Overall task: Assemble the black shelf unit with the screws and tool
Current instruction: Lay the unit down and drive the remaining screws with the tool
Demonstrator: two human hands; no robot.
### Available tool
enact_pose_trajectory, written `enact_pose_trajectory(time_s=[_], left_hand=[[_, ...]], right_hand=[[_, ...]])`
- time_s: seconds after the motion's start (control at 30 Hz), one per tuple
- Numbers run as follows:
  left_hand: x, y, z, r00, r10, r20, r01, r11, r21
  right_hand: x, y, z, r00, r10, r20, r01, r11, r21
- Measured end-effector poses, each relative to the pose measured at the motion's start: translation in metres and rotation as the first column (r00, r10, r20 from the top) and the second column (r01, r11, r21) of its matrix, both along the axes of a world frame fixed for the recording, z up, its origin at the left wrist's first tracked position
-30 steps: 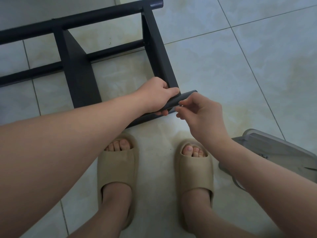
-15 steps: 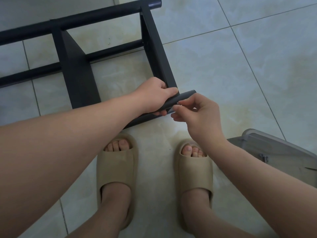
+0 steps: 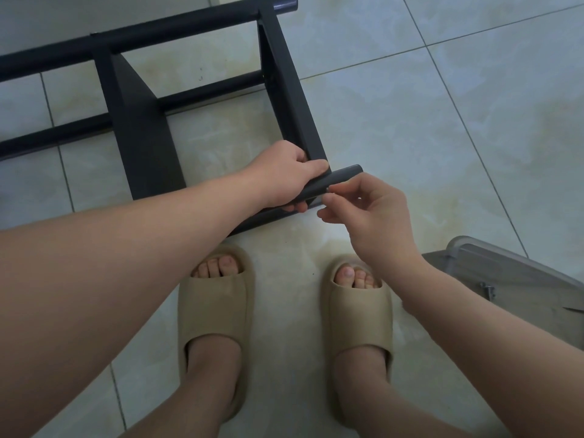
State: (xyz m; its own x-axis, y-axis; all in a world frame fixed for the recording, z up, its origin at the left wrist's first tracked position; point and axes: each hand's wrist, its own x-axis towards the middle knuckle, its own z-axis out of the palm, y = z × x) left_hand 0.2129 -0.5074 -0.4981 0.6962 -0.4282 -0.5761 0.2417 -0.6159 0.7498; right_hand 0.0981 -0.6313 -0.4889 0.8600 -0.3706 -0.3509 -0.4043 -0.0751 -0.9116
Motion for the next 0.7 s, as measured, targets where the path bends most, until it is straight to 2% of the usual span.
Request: enact_pose_trajectory(time_s=[0.13,0.37,0.5,0.7], left_hand=[[0.0,0.0,0.001,1.0,0.005,-0.002,-0.005,1.0,-0.001],[0.0,0.0,0.001,1.0,0.011,-0.01,-0.011,1.0,-0.015],[0.0,0.0,0.0,1.0,0.012,-0.014,-0.013,1.0,-0.02],[0.001,0.002,0.0,1.0,0.017,-0.025,-0.018,0.999,-0.043]], right_hand=[[0.001,0.002,-0.001,1.0,0.026,0.011,-0.025,0.996,-0.081],[0.005,0.005,-0.005,0.998,-0.06,0.016,0.058,0.996,0.063],[0.009,0.0,-0.003,0.998,-0.057,-0.039,0.062,0.99,0.125],[0.017,-0.016,0.005,0.986,0.104,-0.134,-0.115,0.991,-0.074]])
